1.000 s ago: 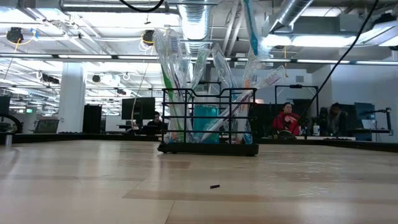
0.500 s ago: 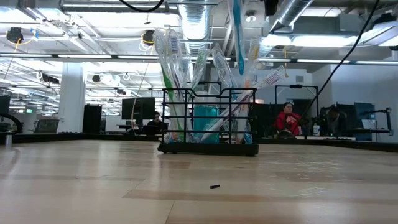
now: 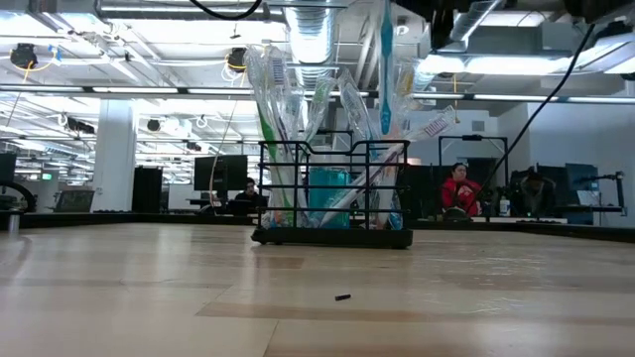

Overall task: Pick & Place toothbrushing station
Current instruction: Put the blue toothbrush into the wire organizer

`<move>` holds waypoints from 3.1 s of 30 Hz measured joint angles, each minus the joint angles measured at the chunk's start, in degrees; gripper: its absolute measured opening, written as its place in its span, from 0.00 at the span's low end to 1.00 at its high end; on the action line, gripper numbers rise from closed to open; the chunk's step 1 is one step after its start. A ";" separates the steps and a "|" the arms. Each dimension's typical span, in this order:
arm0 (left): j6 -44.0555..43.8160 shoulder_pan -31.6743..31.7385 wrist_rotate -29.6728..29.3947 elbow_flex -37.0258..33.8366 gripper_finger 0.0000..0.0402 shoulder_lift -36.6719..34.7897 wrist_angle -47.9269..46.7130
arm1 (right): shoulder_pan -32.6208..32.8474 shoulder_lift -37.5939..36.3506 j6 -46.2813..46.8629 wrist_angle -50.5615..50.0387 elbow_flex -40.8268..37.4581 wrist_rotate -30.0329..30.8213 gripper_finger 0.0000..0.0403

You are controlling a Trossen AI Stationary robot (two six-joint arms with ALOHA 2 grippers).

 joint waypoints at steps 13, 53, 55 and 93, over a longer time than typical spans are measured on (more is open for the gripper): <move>0.00 0.02 -0.09 0.01 0.07 0.00 0.07 | -1.82 -0.02 2.39 10.24 -7.56 -0.42 0.03; 0.20 0.02 -0.02 0.01 0.07 0.00 -0.20 | -2.51 17.12 3.45 22.61 -7.75 -4.59 0.11; 0.22 0.02 -0.02 0.00 0.07 0.00 -0.25 | -2.29 17.09 3.38 21.73 -7.75 -4.64 0.14; 2.16 0.20 -0.07 0.00 0.07 0.00 -0.39 | -2.73 -7.12 5.75 -12.44 -7.65 -4.45 0.20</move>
